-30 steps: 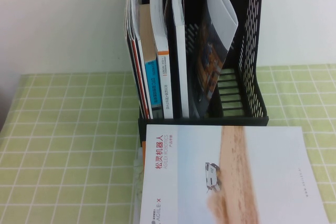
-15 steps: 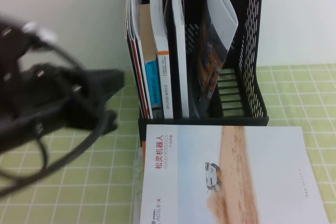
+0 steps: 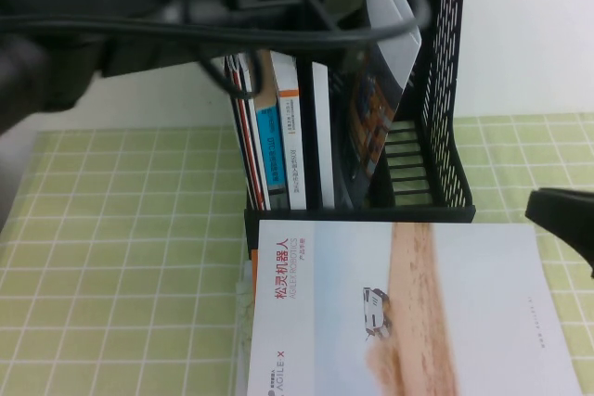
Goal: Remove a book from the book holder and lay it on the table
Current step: Hold the bookshelf, then pick up the right side book from the book shelf
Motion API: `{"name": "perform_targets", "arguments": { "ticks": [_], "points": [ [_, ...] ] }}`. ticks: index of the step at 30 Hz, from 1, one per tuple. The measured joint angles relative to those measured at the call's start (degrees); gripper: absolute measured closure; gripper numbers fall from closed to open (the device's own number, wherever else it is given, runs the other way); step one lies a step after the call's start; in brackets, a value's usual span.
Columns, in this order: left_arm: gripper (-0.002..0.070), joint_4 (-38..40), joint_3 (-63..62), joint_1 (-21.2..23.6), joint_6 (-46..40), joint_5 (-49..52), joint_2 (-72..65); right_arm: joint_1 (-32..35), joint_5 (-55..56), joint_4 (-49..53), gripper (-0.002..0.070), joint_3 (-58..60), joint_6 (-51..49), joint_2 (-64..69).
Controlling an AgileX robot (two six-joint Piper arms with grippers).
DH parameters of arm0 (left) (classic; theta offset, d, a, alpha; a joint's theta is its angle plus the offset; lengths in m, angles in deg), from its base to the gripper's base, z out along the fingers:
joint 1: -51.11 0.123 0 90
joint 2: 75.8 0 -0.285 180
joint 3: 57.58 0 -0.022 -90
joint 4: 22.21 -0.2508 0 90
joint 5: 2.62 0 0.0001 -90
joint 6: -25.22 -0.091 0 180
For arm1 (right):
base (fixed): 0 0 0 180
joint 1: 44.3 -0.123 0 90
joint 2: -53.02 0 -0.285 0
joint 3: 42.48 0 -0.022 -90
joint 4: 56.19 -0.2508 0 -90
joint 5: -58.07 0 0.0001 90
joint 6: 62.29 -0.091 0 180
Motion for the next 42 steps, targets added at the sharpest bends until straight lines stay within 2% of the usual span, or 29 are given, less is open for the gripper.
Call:
{"name": "perform_targets", "arguments": {
  "ticks": [2, 8, 11, 16, 19, 24, 31, 36, 42],
  "points": [
    [0.0678, -4.1, -3.3, -0.7, 1.4, 0.3, -2.8, 0.0, 0.0, -1.8, 0.0573, -1.2, 3.3, 2.1],
    [0.0678, -18.4, -7.0, -1.4, 11.4, 1.9, -9.8, 0.0, -0.7, -3.3, 0.0354, -8.4, 6.9, 8.4],
    [0.0678, -26.3, -7.0, -1.3, 15.6, 2.7, -10.8, 0.0, -0.8, -3.6, 0.0307, -12.5, 8.1, 12.5],
    [0.0678, -35.3, -7.1, -1.4, 21.6, 3.4, -10.8, -1.5, -0.4, -3.7, 0.0289, -19.6, 13.1, 18.5],
    [0.0678, -41.4, -7.1, -1.5, 26.3, 3.8, -10.8, -5.4, 1.8, -3.9, 0.0288, -23.3, 18.5, 20.8],
    [0.0678, -49.2, -7.1, -1.5, 34.2, 4.1, -10.7, -14.3, 12.3, -4.2, 0.0277, -27.7, 22.8, 24.2],
    [0.0678, -51.0, -7.1, -1.5, 36.9, 4.2, -10.7, -19.0, 19.5, -4.6, 0.0260, -33.6, 20.6, 32.2],
    [0.0678, -51.1, -7.2, -1.5, 37.8, 4.2, -10.7, -19.2, 24.1, -5.1, 0.0259, -37.6, 17.9, 37.8],
    [0.0678, -51.1, -7.2, -1.5, 39.0, 4.0, -10.7, -19.2, 24.1, -5.3, 0.0276, -43.5, 17.6, 45.4]
  ]
}}
